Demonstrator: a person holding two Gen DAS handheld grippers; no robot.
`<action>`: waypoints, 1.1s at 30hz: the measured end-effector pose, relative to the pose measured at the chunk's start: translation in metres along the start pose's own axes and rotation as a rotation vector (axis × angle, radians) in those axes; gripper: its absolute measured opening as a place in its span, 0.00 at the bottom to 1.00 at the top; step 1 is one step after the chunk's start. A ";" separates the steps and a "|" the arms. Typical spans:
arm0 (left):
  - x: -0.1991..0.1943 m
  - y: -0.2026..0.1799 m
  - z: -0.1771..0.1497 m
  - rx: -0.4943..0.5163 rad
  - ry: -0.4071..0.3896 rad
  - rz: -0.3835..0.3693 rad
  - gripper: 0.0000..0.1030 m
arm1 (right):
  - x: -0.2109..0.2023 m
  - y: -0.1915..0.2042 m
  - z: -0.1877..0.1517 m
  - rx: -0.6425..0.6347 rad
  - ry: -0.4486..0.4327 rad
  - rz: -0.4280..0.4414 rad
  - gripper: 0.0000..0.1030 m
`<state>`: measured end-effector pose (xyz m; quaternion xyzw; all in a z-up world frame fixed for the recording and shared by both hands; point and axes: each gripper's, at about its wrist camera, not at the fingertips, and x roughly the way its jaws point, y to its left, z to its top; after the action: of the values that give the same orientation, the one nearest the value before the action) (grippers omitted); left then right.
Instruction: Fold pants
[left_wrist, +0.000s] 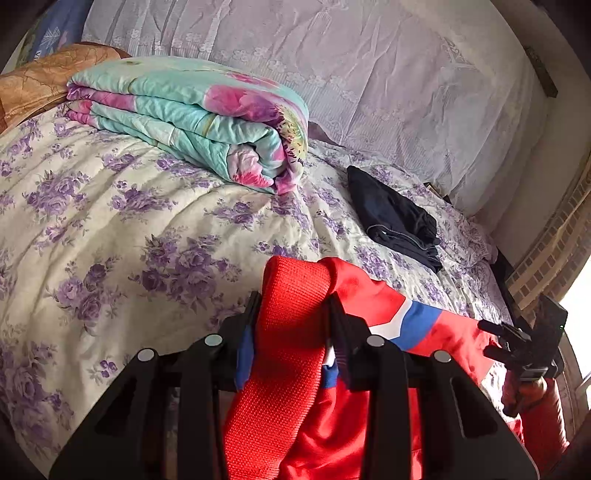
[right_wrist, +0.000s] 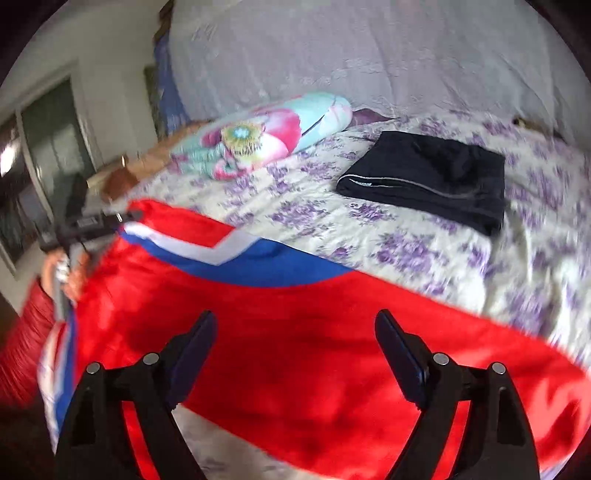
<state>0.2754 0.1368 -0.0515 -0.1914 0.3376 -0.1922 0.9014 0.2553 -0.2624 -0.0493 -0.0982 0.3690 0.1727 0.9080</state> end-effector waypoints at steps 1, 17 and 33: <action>0.000 0.001 0.000 -0.002 -0.001 -0.003 0.33 | 0.008 -0.005 0.004 -0.052 0.026 -0.015 0.85; -0.002 0.009 0.001 -0.037 -0.024 -0.064 0.33 | 0.031 0.002 0.004 -0.237 0.018 -0.072 0.03; -0.123 0.029 -0.091 -0.275 -0.184 -0.210 0.72 | -0.159 0.173 -0.113 -0.283 -0.225 -0.127 0.03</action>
<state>0.1339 0.2001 -0.0633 -0.3636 0.2549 -0.2187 0.8689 0.0107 -0.1757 -0.0262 -0.2279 0.2301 0.1751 0.9297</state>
